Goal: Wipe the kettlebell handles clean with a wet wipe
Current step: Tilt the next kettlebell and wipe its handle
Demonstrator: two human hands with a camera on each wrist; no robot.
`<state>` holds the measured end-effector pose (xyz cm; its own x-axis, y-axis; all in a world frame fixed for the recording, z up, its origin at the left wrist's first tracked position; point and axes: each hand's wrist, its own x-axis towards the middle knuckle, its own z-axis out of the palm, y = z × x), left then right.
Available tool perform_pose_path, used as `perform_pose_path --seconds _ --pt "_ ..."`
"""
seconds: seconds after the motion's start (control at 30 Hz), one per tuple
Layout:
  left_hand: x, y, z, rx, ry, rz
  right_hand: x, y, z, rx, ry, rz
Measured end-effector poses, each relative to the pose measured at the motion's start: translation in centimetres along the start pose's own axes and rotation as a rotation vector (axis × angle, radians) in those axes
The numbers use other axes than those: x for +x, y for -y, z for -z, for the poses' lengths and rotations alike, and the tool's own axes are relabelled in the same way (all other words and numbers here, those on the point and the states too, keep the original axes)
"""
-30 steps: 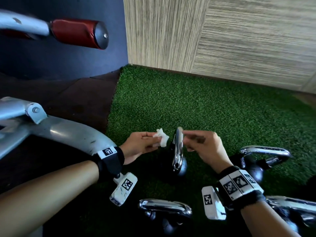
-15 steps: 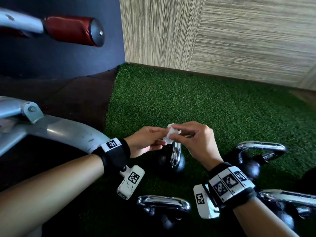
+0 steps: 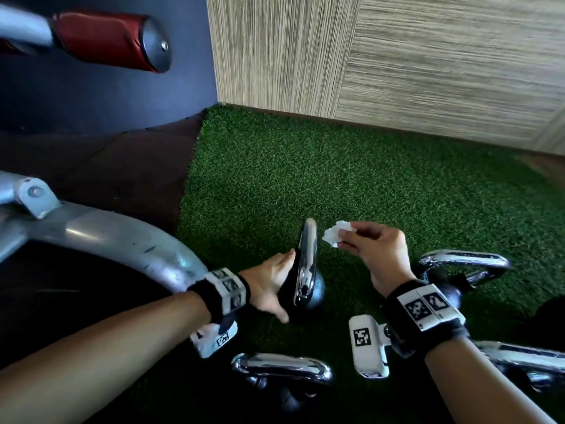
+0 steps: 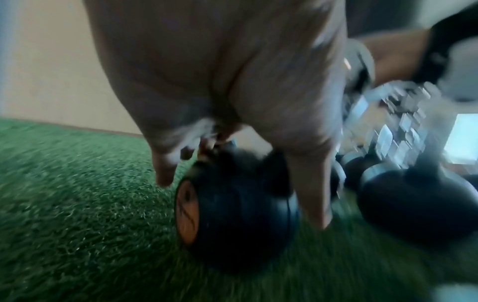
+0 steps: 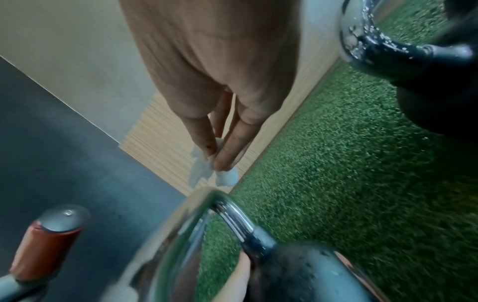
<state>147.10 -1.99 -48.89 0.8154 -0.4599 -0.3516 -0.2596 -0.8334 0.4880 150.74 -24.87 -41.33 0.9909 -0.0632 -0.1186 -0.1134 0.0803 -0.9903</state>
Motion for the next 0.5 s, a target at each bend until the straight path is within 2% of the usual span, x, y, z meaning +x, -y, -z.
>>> perform_pose_path --seconds 0.03,0.13,0.2,0.37,0.43,0.5 --pt "0.4 -0.5 -1.3 0.024 -0.033 -0.021 0.3 -0.7 0.0 0.008 -0.019 -0.021" --pt "0.8 -1.7 -4.4 -0.217 -0.289 0.073 1.6 -3.3 -0.2 -0.005 -0.042 -0.111" --pt "0.9 -1.6 -5.0 -0.249 -0.387 0.051 2.4 -4.6 -0.8 -0.028 -0.01 -0.156" --pt "-0.2 -1.1 -3.9 -0.325 -0.387 -0.026 3.5 -5.8 -2.6 -0.075 0.085 -0.17" --pt "-0.8 -1.2 -3.3 -0.371 -0.33 -0.032 3.8 -6.7 -3.0 -0.192 0.104 -0.149" --pt "-0.8 -1.0 -3.1 -0.403 -0.33 -0.078 3.9 -7.5 -3.2 -0.333 0.093 -0.128"
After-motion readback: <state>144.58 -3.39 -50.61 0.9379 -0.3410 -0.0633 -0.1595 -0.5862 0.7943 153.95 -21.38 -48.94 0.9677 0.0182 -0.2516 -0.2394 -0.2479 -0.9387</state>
